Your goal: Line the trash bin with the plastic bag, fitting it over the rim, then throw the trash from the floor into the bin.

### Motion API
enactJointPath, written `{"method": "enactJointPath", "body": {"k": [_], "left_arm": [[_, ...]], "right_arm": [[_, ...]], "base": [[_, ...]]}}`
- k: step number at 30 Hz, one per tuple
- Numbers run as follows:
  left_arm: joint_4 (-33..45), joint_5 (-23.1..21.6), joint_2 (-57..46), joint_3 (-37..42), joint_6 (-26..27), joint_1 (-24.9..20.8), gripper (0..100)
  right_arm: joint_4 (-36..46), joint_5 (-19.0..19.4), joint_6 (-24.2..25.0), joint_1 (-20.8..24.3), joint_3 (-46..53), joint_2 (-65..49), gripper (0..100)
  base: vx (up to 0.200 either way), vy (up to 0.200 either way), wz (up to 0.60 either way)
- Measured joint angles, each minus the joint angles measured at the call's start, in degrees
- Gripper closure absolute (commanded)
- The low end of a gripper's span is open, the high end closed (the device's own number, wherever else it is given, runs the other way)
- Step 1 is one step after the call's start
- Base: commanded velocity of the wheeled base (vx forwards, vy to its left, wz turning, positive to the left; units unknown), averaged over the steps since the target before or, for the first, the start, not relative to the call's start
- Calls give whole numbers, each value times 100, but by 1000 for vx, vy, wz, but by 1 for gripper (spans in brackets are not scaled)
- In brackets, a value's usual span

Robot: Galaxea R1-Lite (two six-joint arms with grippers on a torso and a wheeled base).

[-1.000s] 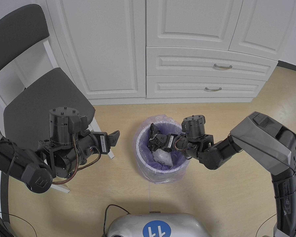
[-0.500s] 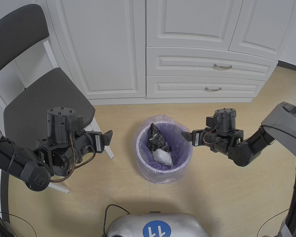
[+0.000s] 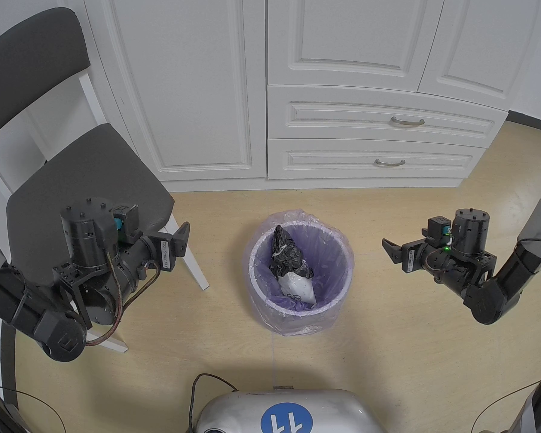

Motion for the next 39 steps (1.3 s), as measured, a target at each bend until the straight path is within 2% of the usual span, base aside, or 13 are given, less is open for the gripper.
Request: {"method": "enactJointPath", "body": {"k": [3,8,14,19,23,32,36,39], "left_arm": [[-519,20,6,201,208,9,0],[-1469,57,-6,596,536,24,0],[-1768,189,-96,844,696,35,0],[-1768,249,-378,931,945,101,0],[-1513,373,-778,1012,1075,154,0],[46,644,-2214,1064,1139,208,0],[433,677,-2776,1070,1139,267,0],[709,688,-3183,1075,1139,352,0]], "right_arm": [[-255,13,-52,-66,284,-126,0],[-1219,40,-150,-223,1028,-299,0],[-2232,60,-165,-424,1797,-395,0],[-2283,66,-2,-540,2263,-516,0],[-2292,66,91,-544,2461,-803,0],[-2210,24,167,-441,2726,-1977,0],[-1618,-2,184,-375,2770,-2660,0],[-857,-17,200,-330,2739,-3272,0]], "base": [[0,0,0],[0,0,0],[0,0,0],[0,0,0],[0,0,0],[0,0,0],[0,0,0],[0,0,0]]}}
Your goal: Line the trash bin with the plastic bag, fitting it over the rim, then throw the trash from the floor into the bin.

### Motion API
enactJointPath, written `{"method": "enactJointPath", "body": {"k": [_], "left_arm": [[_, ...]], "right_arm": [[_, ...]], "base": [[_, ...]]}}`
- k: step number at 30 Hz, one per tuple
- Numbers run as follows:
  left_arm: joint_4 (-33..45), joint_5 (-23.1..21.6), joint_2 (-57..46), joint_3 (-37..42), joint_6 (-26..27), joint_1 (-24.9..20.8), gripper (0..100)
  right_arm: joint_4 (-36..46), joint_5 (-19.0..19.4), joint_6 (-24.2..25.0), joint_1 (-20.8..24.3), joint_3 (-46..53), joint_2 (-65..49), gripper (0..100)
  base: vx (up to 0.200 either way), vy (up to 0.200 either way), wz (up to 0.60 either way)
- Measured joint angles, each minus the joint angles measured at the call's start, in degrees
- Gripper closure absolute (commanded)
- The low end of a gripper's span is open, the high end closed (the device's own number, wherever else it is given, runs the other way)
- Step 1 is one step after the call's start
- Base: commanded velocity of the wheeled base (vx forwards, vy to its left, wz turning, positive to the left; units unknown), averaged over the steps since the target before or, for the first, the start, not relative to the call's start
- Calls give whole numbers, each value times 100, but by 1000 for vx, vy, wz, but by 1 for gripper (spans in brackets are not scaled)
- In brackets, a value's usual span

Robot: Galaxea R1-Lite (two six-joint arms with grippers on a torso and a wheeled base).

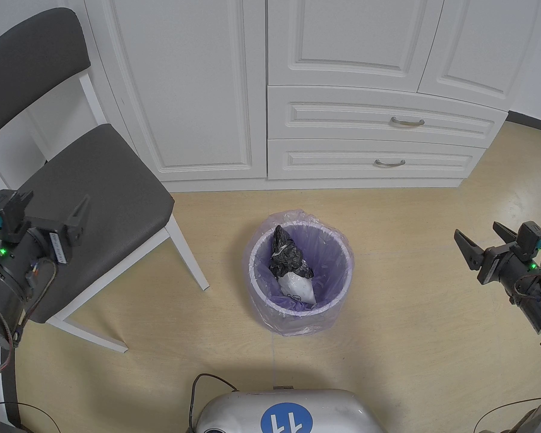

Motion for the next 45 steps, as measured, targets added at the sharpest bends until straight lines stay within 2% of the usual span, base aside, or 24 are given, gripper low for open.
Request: {"method": "enactJointPath", "body": {"k": [14,17,21,39,45], "left_arm": [[1259,-4,-1621,-20,13,405,0],[1519,-17,-1914,-20,17,477,0],[1792,-30,-2299,-11,13,553,0],[2567,-46,-3446,20,2,913,0],[2773,-48,-3761,55,-9,1034,0]], "right_arm": [[3690,-188,204,74,-562,-2964,0],[4226,-202,238,35,-700,-3538,0],[4493,-224,324,-43,-798,-4146,0],[4565,-180,346,-731,-581,-5709,0],[5275,-137,344,-825,-435,-6285,0]], "base": [[0,0,0],[0,0,0],[0,0,0],[0,0,0],[0,0,0]]}}
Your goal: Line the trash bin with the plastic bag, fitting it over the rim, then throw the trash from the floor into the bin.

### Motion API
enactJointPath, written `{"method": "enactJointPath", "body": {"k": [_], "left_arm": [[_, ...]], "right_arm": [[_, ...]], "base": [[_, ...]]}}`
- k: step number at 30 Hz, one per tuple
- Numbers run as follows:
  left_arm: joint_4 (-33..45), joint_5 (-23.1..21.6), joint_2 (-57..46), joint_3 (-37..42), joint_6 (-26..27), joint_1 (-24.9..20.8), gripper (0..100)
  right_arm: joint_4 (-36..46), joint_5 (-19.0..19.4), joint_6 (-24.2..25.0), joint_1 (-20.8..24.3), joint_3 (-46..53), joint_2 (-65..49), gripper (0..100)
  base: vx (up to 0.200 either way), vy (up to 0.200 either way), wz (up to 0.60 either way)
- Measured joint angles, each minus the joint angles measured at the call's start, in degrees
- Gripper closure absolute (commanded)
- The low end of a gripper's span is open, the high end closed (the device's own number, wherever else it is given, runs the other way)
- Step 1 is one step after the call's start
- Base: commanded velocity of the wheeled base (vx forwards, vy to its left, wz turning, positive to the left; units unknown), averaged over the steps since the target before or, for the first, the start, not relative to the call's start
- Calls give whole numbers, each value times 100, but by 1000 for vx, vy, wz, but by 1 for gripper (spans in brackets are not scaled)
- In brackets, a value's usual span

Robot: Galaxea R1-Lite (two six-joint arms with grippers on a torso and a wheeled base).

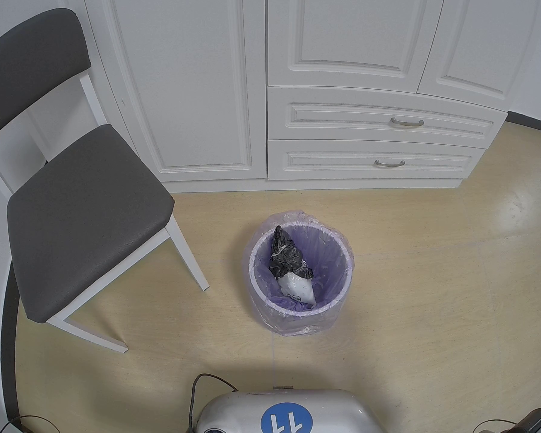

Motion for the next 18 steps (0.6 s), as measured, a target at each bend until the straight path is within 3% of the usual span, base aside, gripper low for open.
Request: {"method": "enactJointPath", "body": {"k": [8,18], "left_arm": [[427,0,-457,63,-13,91,0],[1102,-7,-1128,160,-180,267,0]], "right_arm": [[758,61,68,-40,100,-829,0],[1540,419,183,-154,312,-1740,0]], "base": [[0,0,0],[0,0,0]]}}
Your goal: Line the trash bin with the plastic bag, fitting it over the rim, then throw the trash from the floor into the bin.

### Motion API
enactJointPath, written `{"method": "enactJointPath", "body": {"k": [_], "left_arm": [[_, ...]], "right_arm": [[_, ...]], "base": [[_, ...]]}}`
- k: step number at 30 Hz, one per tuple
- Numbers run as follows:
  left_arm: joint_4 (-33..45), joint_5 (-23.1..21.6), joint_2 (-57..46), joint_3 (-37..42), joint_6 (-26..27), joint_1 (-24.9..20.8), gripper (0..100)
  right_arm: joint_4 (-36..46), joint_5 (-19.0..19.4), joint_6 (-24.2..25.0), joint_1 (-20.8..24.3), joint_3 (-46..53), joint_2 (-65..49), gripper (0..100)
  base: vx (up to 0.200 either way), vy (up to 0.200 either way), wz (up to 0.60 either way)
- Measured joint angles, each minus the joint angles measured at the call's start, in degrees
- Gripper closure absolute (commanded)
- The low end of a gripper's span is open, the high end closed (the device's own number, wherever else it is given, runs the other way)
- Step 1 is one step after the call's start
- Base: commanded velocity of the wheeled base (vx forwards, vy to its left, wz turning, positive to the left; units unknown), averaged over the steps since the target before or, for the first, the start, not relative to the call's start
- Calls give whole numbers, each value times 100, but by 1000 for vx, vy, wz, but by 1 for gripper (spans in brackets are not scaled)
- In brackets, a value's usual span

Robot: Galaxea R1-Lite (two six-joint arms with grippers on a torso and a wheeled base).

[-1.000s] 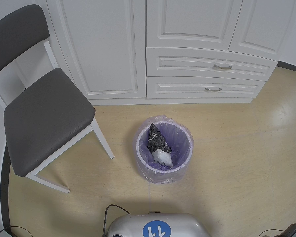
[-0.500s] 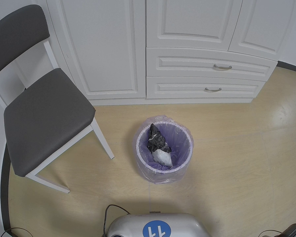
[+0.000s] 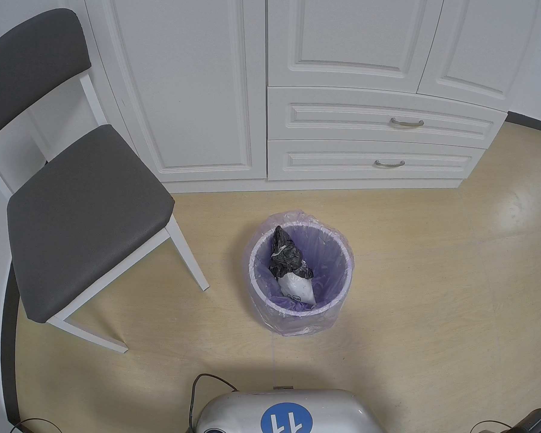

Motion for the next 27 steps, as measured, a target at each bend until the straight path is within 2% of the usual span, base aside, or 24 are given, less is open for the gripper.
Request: {"method": "enactJointPath", "body": {"k": [10,22,27], "left_arm": [[605,-15,-614,91,-208,319,0],[1341,-217,-1485,150,-616,678,0],[1653,-578,-1836,155,-798,830,0]], "right_arm": [[9,177,6,-96,219,-313,0],[-60,133,39,-111,474,-361,0],[-62,121,140,-111,547,-361,0]], "base": [[0,0,0],[0,0,0],[0,0,0]]}}
